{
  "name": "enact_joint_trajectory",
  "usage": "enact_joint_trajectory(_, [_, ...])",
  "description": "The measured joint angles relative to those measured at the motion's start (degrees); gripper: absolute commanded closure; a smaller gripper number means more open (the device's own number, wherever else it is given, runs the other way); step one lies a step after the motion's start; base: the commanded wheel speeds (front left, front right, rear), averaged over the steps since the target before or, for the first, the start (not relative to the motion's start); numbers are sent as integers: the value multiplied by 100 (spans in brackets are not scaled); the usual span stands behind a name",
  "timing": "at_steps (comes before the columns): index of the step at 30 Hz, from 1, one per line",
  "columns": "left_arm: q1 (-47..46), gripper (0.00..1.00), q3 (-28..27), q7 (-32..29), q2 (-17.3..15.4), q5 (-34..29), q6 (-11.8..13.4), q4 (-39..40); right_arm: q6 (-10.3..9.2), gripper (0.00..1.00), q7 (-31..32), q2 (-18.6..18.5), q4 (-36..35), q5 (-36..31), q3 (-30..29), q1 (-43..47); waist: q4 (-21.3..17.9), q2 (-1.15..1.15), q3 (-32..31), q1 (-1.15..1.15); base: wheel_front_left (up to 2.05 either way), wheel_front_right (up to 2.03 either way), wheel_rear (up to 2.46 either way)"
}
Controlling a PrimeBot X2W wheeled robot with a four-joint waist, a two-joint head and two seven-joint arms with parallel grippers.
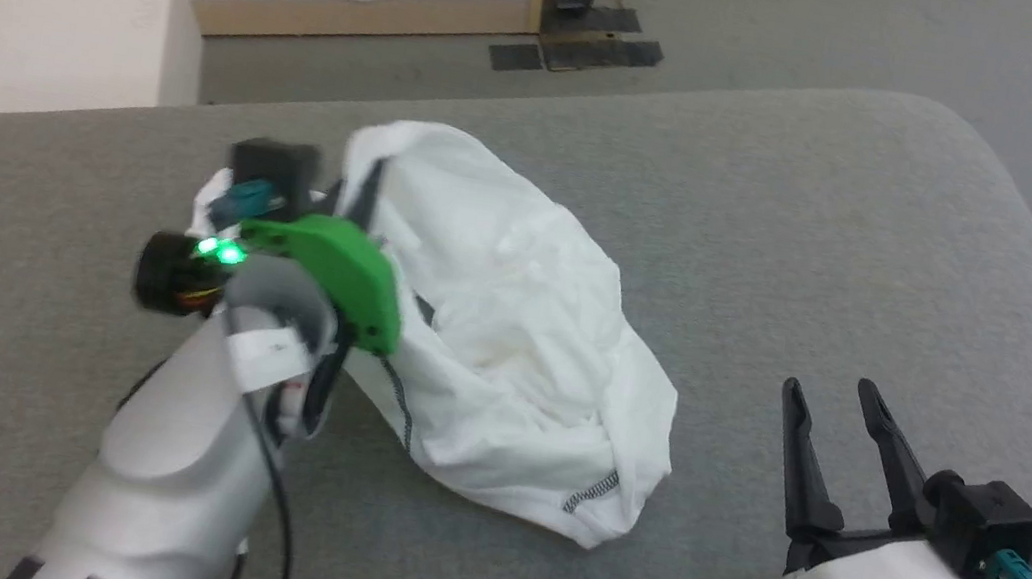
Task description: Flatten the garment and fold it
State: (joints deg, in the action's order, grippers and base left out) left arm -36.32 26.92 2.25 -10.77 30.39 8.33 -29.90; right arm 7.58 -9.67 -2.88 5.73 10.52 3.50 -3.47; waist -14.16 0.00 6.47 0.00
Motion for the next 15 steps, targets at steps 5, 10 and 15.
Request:
enact_joint_trajectory(5, [1070, 100, -644, 207, -571, 185, 648, 1111, 0, 0, 68, 2, -126, -10, -12, 26, 409, 0, -130, 0, 0, 0, 0])
enact_joint_trajectory(10, [2827, 100, -1141, -77, -1079, 417, 1450, 1931, 0, 0, 256, 3, -192, -19, 15, 77, 962, 0, -204, 0, 0, 0, 0])
enact_joint_trajectory(15, [3583, 0, -1106, -472, -1098, 623, 1639, 2062, 0, 0, 589, 2, -172, -23, 64, 81, 1255, 0, -202, 0, 0, 0, 0])
